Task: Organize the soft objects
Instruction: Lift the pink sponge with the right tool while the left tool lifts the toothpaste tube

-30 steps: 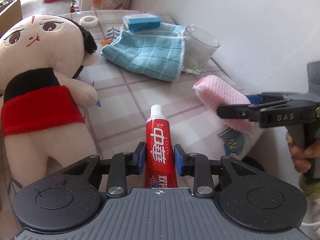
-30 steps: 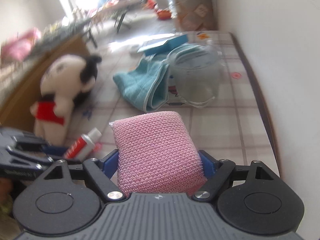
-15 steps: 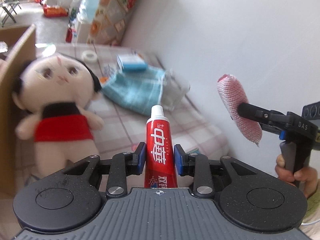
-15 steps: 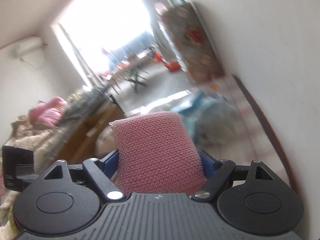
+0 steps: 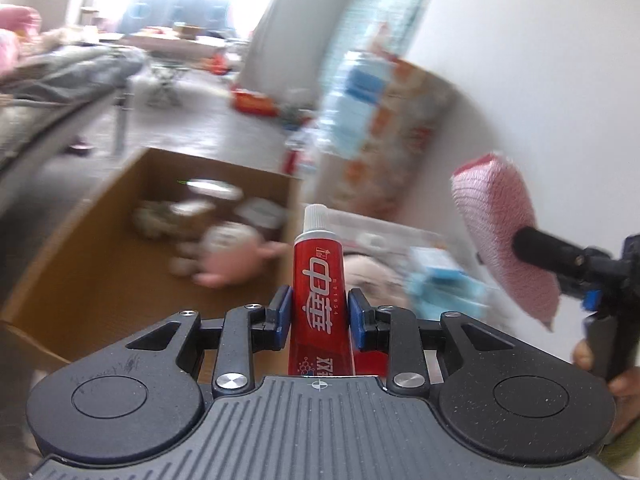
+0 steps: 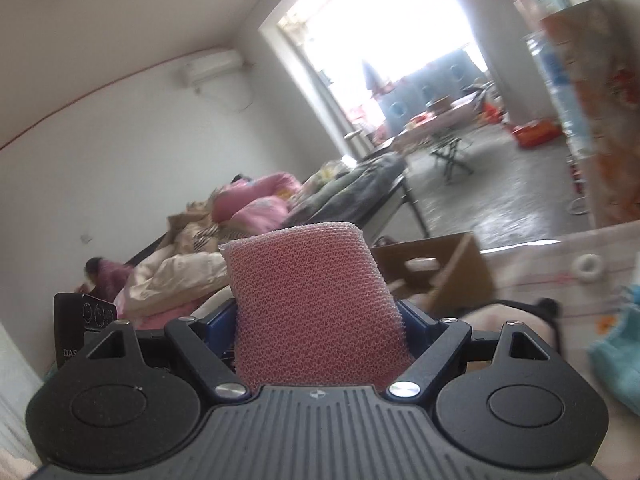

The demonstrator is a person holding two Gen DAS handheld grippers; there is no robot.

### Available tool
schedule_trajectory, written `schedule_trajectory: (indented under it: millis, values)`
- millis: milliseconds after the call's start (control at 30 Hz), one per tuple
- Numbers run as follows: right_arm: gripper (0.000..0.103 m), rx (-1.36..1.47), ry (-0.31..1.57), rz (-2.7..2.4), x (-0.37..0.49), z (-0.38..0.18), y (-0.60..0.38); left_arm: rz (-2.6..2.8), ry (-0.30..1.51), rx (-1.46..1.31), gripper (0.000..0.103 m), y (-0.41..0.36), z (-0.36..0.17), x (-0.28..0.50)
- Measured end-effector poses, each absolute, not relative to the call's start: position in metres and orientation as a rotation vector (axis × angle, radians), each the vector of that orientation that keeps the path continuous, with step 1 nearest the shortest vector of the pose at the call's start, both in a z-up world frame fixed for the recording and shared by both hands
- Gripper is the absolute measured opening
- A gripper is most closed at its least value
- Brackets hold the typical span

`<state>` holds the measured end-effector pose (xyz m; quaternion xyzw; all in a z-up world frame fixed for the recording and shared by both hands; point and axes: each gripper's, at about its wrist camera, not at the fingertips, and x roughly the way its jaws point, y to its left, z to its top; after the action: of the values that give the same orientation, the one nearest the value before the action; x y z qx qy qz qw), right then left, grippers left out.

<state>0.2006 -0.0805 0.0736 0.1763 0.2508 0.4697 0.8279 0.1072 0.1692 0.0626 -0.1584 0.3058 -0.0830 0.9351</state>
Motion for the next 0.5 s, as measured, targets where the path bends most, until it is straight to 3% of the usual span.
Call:
schedule_trajectory:
  millis: [167, 500]
  values:
    - [0.086, 0.355, 0.693, 1.018, 0.257, 0.064, 0.010, 0.009, 0.672, -0.292, 0.029, 0.219, 0.052, 0.141]
    - [0.086, 0.349, 1.097, 0.857, 0.328, -0.010, 0.117, 0.147, 0.910, -0.235, 0.027, 0.284, -0.008, 0.237]
